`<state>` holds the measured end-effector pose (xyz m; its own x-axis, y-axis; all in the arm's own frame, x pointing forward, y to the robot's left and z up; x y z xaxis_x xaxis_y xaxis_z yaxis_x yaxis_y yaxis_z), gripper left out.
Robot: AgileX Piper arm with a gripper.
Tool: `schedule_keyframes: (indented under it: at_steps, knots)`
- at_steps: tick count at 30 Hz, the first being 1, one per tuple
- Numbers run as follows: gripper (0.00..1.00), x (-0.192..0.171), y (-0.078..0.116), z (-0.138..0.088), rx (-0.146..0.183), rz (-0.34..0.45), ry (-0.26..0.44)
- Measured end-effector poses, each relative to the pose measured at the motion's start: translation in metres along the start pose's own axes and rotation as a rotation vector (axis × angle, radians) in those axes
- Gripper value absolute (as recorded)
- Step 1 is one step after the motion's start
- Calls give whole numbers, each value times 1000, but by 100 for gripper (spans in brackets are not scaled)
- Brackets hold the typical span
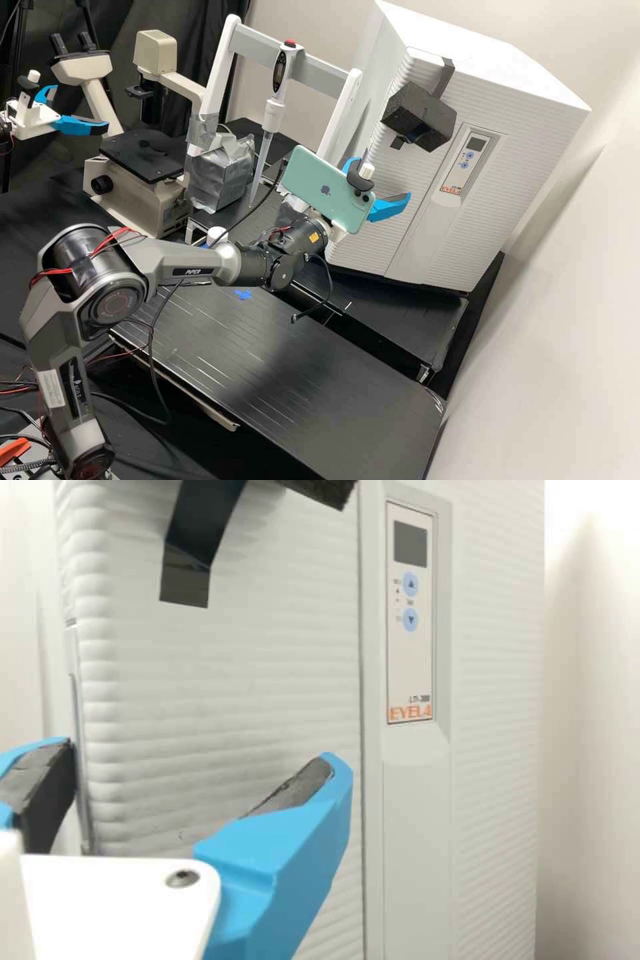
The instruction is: Open the door
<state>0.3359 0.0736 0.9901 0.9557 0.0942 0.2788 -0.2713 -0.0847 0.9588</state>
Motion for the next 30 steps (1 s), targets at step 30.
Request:
schedule_keyframes:
  at_steps: [30]
  knots:
    - [0, -27, 8, 20, 13, 15, 70]
